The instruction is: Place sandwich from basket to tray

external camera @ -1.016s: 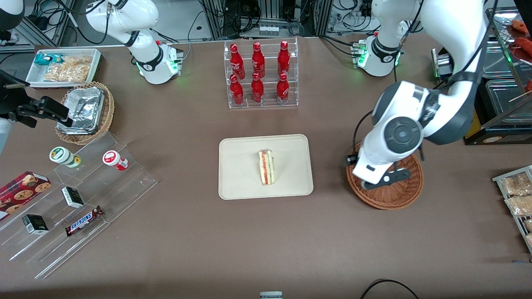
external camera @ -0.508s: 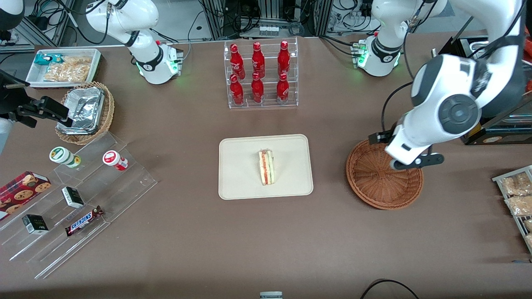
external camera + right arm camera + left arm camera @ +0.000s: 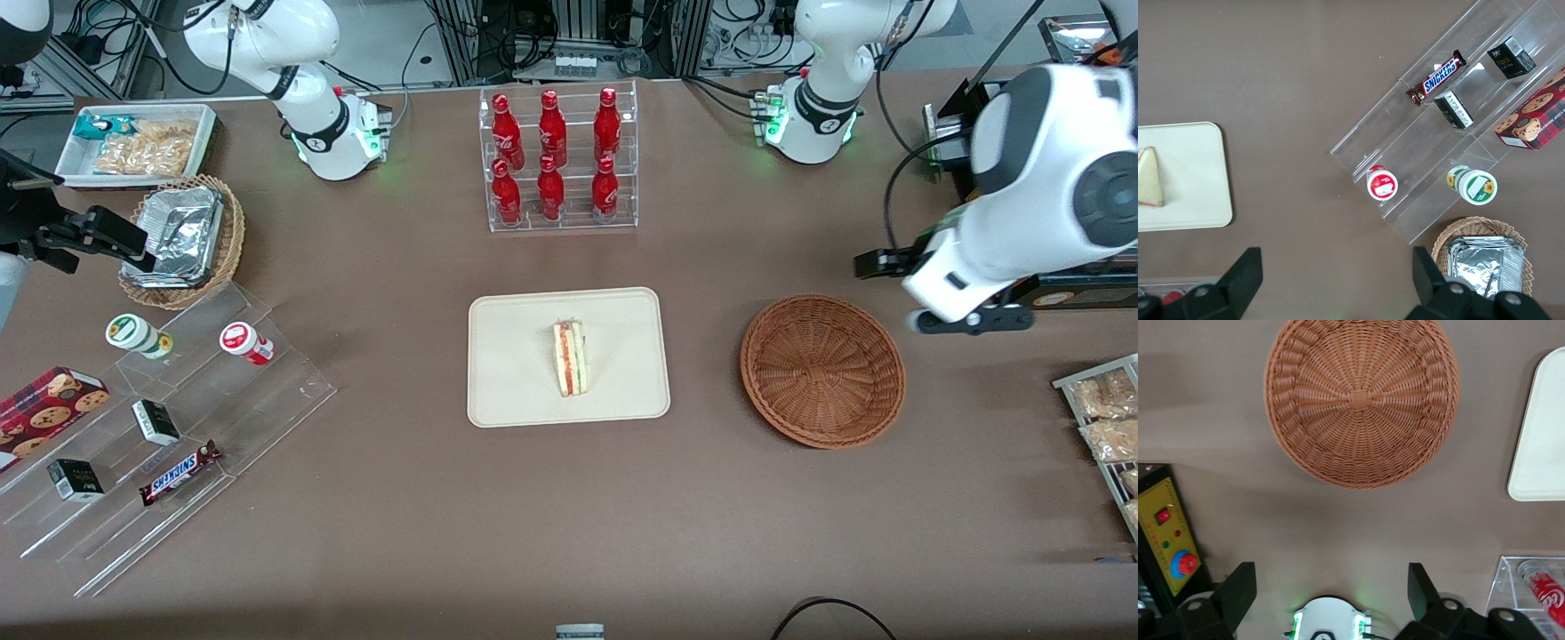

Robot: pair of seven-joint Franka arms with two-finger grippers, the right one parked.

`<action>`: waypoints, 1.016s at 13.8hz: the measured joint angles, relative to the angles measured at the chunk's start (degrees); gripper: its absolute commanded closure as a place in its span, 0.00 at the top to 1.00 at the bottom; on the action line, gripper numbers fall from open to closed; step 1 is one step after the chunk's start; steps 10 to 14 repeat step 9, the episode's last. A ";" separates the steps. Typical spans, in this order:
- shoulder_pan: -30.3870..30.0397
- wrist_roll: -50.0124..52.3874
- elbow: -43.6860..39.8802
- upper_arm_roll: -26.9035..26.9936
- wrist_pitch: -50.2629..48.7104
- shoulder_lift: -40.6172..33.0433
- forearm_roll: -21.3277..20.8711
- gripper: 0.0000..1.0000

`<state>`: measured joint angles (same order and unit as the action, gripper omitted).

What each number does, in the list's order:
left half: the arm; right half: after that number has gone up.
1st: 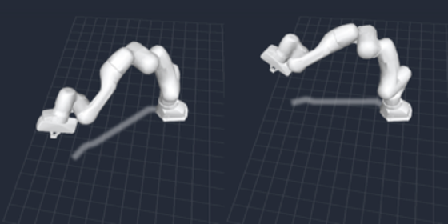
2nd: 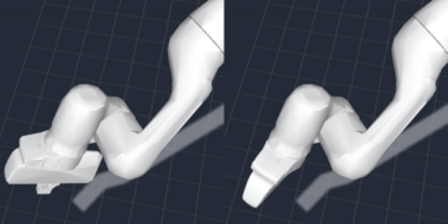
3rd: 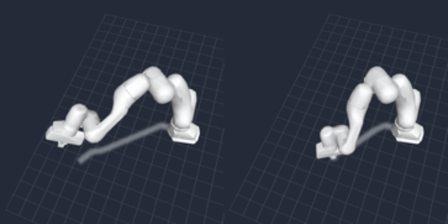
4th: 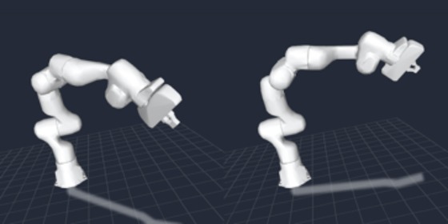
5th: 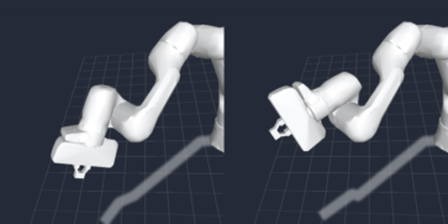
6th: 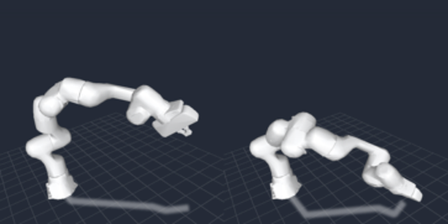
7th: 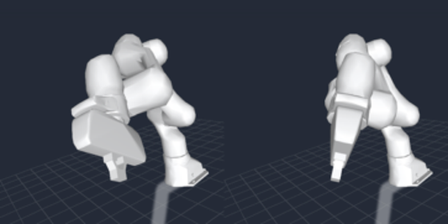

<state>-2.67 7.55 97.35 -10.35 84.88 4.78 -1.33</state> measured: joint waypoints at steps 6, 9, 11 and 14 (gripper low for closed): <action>0.00 -2.24 -2.91 1.89 -0.13 -2.42 0.06 1.00; 0.00 -2.24 -4.52 2.37 -0.13 -2.43 0.06 1.00; 0.00 -2.24 -4.52 2.37 -0.13 -2.43 0.06 1.00; 0.00 -2.24 -4.52 2.37 -0.13 -2.43 0.06 1.00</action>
